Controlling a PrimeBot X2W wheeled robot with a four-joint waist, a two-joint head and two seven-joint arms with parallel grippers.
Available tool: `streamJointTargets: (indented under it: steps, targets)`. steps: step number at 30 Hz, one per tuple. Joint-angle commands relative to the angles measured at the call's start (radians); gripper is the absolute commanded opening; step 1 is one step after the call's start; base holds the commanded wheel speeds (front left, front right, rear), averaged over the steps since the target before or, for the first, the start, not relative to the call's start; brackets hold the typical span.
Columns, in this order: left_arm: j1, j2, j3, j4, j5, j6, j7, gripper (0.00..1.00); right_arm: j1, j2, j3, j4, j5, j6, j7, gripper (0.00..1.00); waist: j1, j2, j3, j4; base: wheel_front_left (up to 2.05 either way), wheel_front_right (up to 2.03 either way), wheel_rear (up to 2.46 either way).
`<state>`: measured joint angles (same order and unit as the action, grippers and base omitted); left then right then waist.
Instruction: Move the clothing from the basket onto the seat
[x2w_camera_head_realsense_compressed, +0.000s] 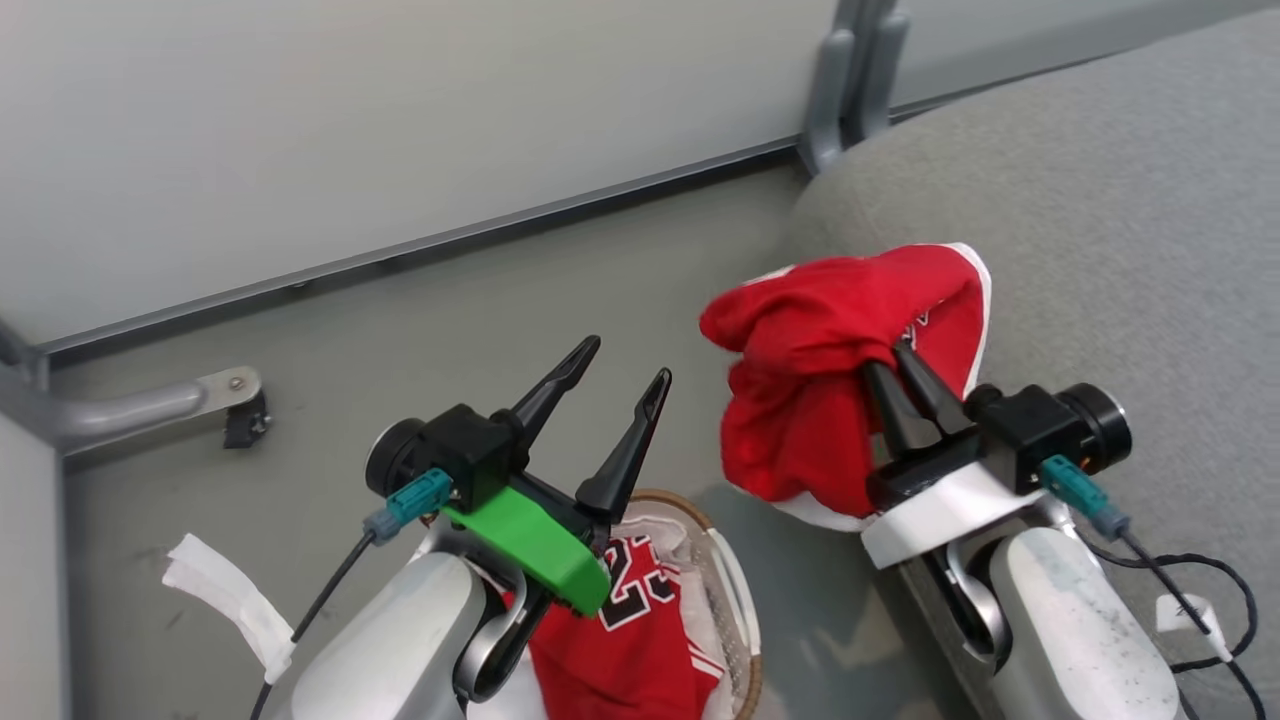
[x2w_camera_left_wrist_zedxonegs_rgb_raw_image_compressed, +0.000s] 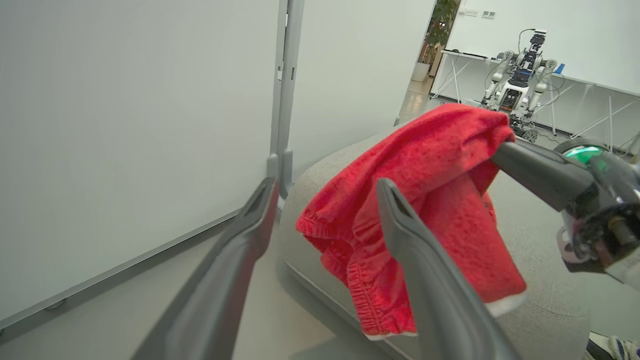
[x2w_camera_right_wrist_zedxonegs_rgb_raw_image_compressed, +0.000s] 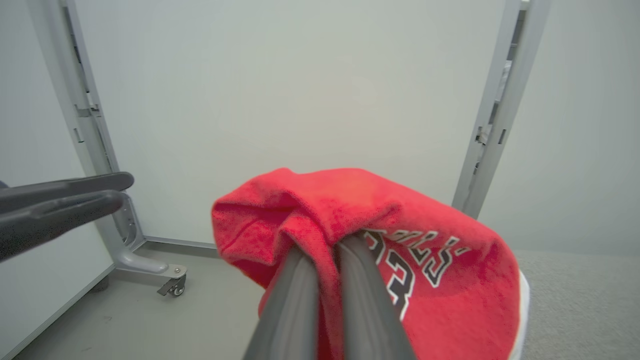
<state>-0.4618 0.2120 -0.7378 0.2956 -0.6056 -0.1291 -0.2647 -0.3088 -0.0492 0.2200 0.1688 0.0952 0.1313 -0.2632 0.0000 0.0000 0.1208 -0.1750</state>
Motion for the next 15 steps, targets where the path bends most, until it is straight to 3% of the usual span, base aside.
streamJointTargets:
  steps: [1,15]
  targets:
    - [0.011,0.013,0.006,0.002,0.011,-0.003,0.0,1.0,0.012,-0.003,-0.009,-0.011,-0.003,-0.001,-0.002,0.0,0.0,0.0,0.029,-0.079,0.0,0.0,0.0]
    - [0.019,0.021,-0.033,0.004,0.018,-0.003,0.0,1.0,0.028,-0.003,-0.107,-0.06,-0.002,-0.001,-0.002,0.0,0.0,0.0,0.075,-0.293,0.0,0.0,0.0]
